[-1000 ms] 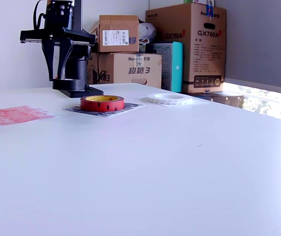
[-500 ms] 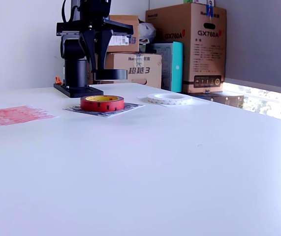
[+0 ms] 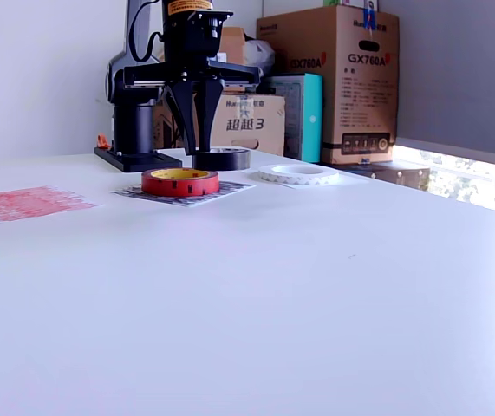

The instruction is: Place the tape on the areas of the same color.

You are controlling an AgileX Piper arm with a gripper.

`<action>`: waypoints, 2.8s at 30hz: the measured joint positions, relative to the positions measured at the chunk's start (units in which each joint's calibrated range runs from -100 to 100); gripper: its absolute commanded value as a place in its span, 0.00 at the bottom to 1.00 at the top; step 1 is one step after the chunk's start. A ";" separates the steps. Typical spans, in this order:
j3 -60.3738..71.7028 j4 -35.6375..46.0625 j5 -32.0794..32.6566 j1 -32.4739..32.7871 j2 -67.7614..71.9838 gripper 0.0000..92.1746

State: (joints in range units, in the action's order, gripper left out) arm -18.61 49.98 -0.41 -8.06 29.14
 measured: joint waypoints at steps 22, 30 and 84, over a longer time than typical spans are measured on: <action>-1.26 -0.15 -0.76 -0.80 5.97 0.10; -1.26 -0.15 -0.21 -0.80 5.97 0.38; -33.11 -8.09 -22.37 -6.19 -19.37 0.47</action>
State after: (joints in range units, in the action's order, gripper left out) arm -51.72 41.89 -22.78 -14.25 9.77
